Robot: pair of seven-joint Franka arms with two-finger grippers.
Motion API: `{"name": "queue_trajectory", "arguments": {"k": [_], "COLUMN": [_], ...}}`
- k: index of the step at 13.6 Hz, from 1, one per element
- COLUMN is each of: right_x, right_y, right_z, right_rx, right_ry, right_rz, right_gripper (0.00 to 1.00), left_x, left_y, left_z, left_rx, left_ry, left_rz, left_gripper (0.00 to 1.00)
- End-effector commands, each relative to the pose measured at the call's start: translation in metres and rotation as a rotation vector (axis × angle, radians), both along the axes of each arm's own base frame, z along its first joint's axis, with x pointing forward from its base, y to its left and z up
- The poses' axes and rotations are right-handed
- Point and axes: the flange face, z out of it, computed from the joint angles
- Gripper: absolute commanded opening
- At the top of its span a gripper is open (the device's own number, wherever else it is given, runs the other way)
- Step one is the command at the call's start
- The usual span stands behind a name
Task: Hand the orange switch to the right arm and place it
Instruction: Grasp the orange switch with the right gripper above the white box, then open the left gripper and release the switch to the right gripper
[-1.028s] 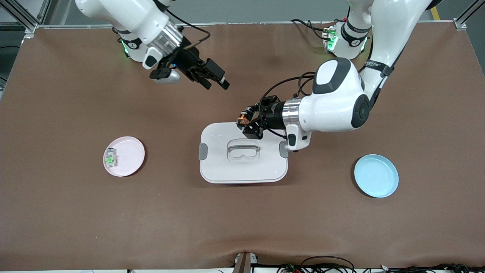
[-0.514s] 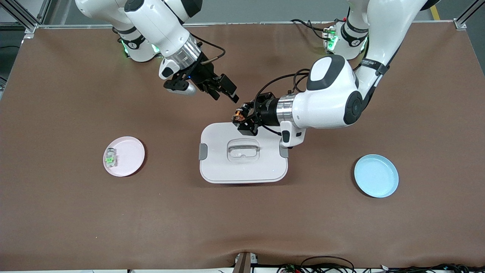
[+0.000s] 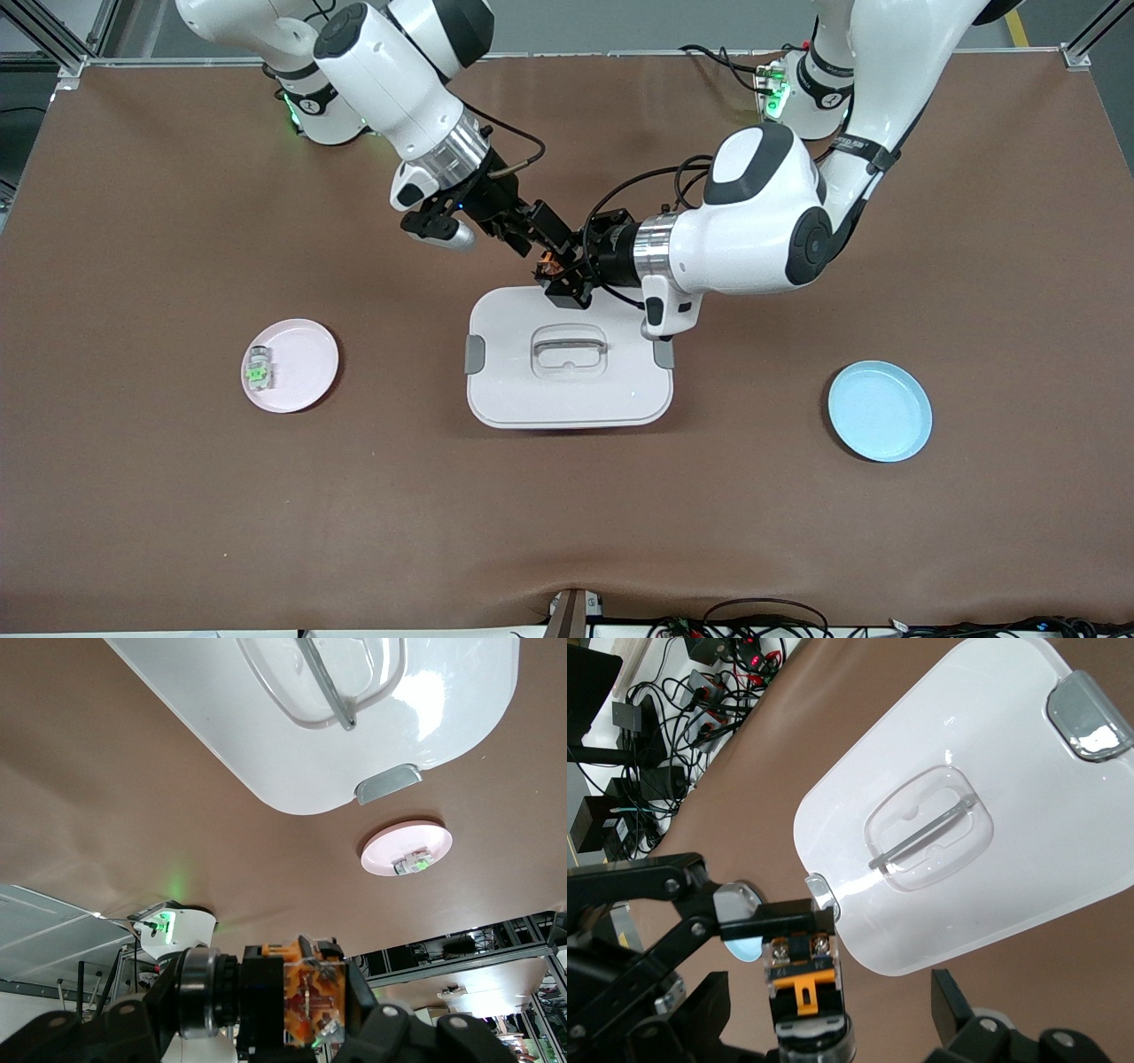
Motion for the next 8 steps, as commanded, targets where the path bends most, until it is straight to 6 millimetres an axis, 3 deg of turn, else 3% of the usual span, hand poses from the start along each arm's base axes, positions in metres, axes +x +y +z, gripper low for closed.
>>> {"name": "queue_trajectory", "arguments": {"k": [1,2,3,5,8], "right_x": [0.0067,0.0076,0.0071,0.0085,0.0083], "right_y": [0.0070,0.0078,0.0087,0.0106,0.0147], "right_z": [-0.0031,-0.0063,-0.0073,-0.0046,-0.0025], "right_rx": [-0.007,-0.010,-0.012,-0.015,-0.012], "right_ry": [-0.004,-0.001,-0.001,-0.004,-0.001], "right_rz": [-0.014,-0.013,-0.010,0.001,0.005], "right_gripper": [1.00,0.78,0.36,0.00,0.00], "left_x": [0.0021,0.0021,0.0021,0.0023,0.0030], "left_y": [-0.0033,-0.0033,-0.0033,-0.0034,-0.0025], "left_z": [0.0034,0.0034,0.0034,0.0025,0.0025], "left_rx": [-0.006,-0.006,-0.005,-0.006,-0.006], "left_ry": [0.006,0.006,0.005,0.008,0.008], "left_rz": [0.016,0.016,0.016,0.016,0.018], "left_gripper": [0.00,0.00,0.00,0.00,0.00]}}
